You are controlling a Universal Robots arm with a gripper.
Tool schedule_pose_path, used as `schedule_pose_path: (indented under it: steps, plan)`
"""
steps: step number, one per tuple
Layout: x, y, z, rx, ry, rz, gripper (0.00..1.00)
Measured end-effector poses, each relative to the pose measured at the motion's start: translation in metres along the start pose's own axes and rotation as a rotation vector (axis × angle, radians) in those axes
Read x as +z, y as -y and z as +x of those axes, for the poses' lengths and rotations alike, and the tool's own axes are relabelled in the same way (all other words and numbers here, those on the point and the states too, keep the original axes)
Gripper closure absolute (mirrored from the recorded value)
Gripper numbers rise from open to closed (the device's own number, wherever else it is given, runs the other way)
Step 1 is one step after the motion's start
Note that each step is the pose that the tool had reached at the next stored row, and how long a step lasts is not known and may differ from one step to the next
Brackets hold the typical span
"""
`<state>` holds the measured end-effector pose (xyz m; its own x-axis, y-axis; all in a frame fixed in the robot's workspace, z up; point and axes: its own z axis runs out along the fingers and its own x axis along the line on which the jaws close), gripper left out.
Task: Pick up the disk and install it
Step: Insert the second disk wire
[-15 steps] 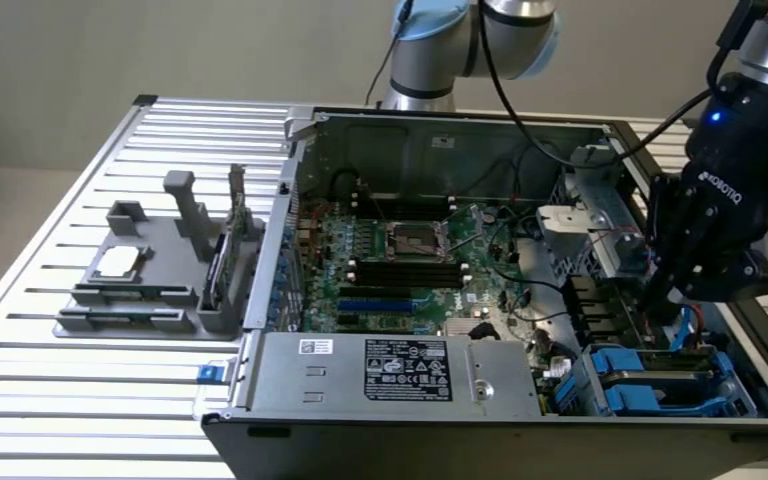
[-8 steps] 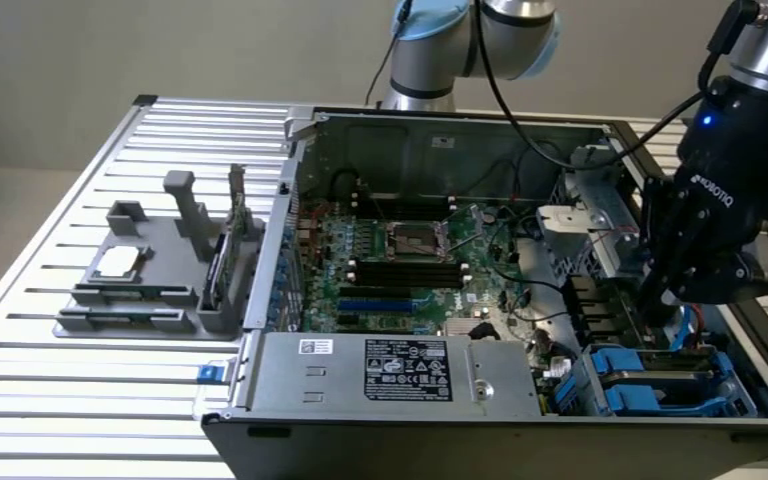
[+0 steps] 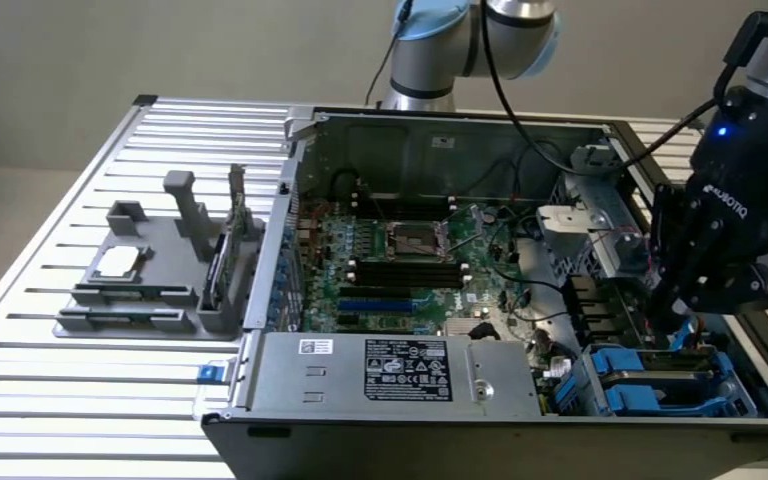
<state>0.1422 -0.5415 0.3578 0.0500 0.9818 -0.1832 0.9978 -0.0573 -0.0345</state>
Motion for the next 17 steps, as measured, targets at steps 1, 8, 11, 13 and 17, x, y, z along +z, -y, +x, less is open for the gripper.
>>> schedule_pose_path:
  steps: [1,8,11,13,17]
  plan:
    - [0.0005,-0.0008,-0.0015,0.000,-0.0022,0.0009,0.82]
    - [0.0048,-0.0041,-0.0062,-0.006,-0.0104,0.0088,0.82]
    - [0.0064,-0.0058,-0.0075,-0.010,-0.0115,0.0137,0.82]
    - [0.0071,-0.0073,-0.0080,-0.013,-0.0116,0.0159,0.82]
    - [0.0093,-0.0099,-0.0091,-0.020,-0.0130,0.0186,0.82]
